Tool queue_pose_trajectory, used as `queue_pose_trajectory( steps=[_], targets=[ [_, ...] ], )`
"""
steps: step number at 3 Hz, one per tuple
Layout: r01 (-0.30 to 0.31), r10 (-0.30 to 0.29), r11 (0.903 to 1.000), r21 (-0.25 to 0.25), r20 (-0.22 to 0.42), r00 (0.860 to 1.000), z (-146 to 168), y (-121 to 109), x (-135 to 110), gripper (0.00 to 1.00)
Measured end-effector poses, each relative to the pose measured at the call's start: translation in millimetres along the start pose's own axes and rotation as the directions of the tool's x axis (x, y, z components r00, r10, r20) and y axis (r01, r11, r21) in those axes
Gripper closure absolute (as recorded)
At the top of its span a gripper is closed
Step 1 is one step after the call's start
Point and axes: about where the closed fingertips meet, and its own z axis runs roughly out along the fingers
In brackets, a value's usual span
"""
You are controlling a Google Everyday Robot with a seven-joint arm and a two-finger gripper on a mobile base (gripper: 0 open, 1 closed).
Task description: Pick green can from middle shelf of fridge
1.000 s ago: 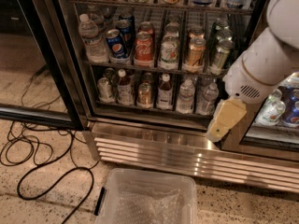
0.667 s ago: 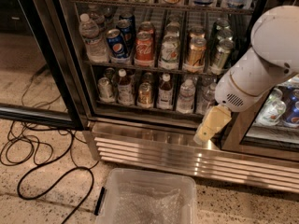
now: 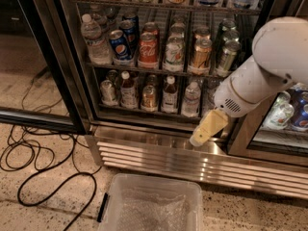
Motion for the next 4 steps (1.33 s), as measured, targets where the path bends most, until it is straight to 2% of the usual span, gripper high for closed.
queue_pose_trajectory(
  steps=[1, 2, 3, 4],
  targets=[
    [-0.115, 0.108, 0.9911, 0.067, 0.092, 0.99, 22.2, -12.9, -16.5, 0.0],
    [-0.214, 0.193, 0.968, 0.13, 0.157, 0.969, 37.5, -31.0, -29.1, 0.0],
    [-0.246, 0.22, 0.9594, 0.138, 0.181, 0.959, 36.1, -34.8, -33.8, 0.0],
    [-0.246, 0.22, 0.9593, 0.138, 0.181, 0.959, 36.2, -34.8, -33.8, 0.0]
  ],
)
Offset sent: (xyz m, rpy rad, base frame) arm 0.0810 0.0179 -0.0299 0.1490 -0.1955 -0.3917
